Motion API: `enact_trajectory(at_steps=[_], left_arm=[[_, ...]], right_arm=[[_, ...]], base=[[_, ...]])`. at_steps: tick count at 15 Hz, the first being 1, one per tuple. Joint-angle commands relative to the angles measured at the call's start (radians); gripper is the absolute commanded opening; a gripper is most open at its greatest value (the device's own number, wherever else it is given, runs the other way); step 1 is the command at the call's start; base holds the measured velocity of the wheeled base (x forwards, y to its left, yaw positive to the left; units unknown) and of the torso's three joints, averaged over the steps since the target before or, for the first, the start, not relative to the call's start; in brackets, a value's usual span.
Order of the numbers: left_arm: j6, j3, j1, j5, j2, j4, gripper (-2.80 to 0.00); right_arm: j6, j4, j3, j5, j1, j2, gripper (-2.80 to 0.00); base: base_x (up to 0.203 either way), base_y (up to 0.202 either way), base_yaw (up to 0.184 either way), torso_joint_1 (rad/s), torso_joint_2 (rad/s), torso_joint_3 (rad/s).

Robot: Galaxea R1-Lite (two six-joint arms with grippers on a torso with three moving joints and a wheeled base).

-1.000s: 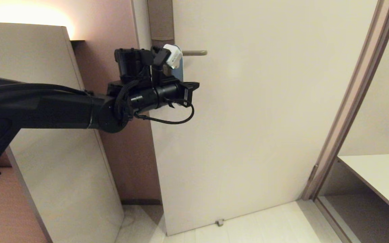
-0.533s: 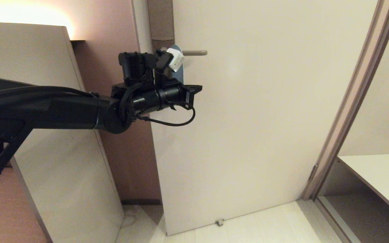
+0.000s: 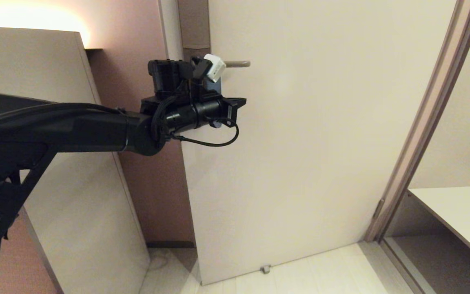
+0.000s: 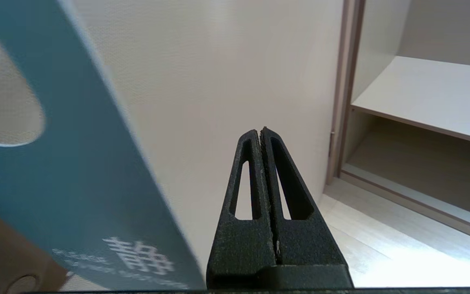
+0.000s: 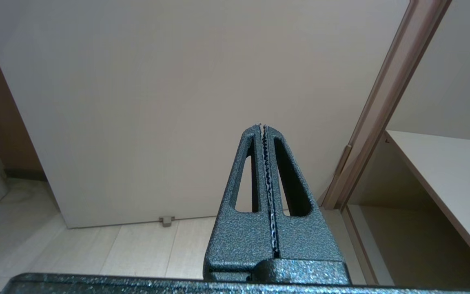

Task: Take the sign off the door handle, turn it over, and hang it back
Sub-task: Take down the sign

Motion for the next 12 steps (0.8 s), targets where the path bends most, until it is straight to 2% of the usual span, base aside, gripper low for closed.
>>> enact_trajectory(at_steps=[1,8,12], left_arm=[[0.004,-0.003,0.009,0.008,0.005,0.000,-2.80],[0.029,0.004,0.062,0.086,-0.014,0.002,-2.80],[0.038,0.040,0.073,0.088,-0.046,0.001,-2.80]], right_arm=[[-0.001,0.000,0.000,0.000,0.001,0.001,-2.80],[-0.001,0.000,0.000,0.000,0.001,0.001,-2.80],[-0.001,0.000,0.000,0.000,0.001,0.001,-2.80]], base=[[0.000,0.000,0.000,0.000,0.00,0.000],[0.000,0.000,0.000,0.000,0.00,0.000],[0.000,0.000,0.000,0.000,0.00,0.000]])
